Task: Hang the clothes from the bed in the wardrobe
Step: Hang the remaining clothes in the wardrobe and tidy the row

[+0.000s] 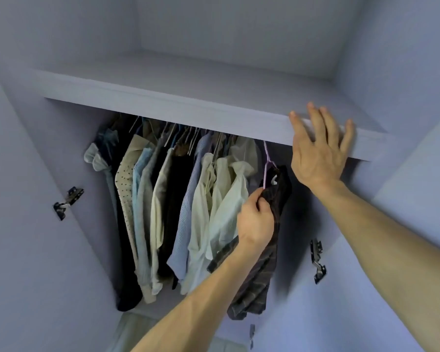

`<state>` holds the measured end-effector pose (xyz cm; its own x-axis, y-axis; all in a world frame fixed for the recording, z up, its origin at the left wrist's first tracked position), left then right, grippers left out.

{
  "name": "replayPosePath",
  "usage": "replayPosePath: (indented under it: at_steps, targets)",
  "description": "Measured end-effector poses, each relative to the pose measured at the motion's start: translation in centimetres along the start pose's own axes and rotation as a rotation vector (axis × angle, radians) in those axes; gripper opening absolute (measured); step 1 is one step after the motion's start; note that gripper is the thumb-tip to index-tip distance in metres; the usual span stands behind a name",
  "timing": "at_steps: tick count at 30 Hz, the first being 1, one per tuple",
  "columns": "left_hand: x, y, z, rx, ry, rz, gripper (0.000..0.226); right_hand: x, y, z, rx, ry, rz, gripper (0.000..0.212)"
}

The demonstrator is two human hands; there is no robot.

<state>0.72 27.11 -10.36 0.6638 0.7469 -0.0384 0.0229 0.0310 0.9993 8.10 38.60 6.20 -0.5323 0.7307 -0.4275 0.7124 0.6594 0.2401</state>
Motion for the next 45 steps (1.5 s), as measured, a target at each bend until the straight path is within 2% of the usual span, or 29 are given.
replayPosePath:
  at_steps: [3, 7, 12, 16, 26, 30, 33, 35, 38, 40, 42, 45]
  targets:
    - [1.2, 0.0, -1.7, 0.060, 0.048, 0.029, 0.041, 0.1, -0.6, 0.0, -0.020, 0.122, 0.081, 0.047]
    - [3.1, 0.9, -2.8, 0.201, 0.062, -0.067, 0.041, 0.5, -0.5, 0.4, -0.016, 0.145, 0.107, 0.047]
    - [4.8, 0.5, -5.6, 0.253, 0.094, -0.157, 0.043, 0.1, -0.5, 0.4, -0.014, 0.176, 0.106, 0.047]
    - [4.9, 0.0, -7.1, 0.231, 0.134, -0.206, 0.044, 0.0, -0.3, 0.6, -0.012, 0.208, 0.091, 0.047]
    - [3.8, -1.5, -10.4, 0.185, 0.146, -0.517, 0.045, 0.1, -0.4, 0.7, -0.012, 0.216, 0.090, 0.047]
    - [4.8, -2.6, -10.2, 0.083, 0.066, -0.589, 0.043, 0.4, -0.2, 0.6, -0.006, 0.200, 0.091, 0.047]
    - [4.6, -3.3, -9.8, 0.025, -0.025, -0.603, 0.052, 0.8, -0.3, 0.5, -0.012, 0.119, 0.075, 0.047]
    - [1.9, -0.7, -8.4, 0.223, 0.134, -0.708, 0.058, 1.1, -0.3, 0.6, 0.007, 0.046, 0.047, 0.048]
    - [-3.1, 7.0, -2.8, 0.861, 0.439, -0.778, 0.057, 1.5, -0.4, 0.8, 0.070, -0.037, 0.004, 0.049]
    - [-5.6, 11.2, -0.4, 1.140, 0.527, -0.858, 0.059, 1.5, -0.8, 0.5, 0.122, -0.073, -0.031, 0.054]
    - [-8.1, 15.0, -1.3, 1.118, 0.554, -0.973, 0.064, 1.1, -1.4, 0.4, 0.201, -0.099, -0.092, 0.061]
    - [-10.5, 17.0, -6.0, 0.889, 0.391, -1.174, 0.066, -0.1, -3.2, 3.6, 0.313, -0.068, -0.274, 0.066]
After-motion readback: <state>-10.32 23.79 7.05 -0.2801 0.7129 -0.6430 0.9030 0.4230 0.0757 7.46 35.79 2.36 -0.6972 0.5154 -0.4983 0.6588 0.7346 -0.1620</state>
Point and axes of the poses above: each hand's wrist, its own z-axis away from the middle knuckle, its own x-axis out of the palm, y = z × x, the point moved 10 cm from there along -z, towards the middle knuckle, and after that the axes turned 1 degree about z, right-handed, at the moved point
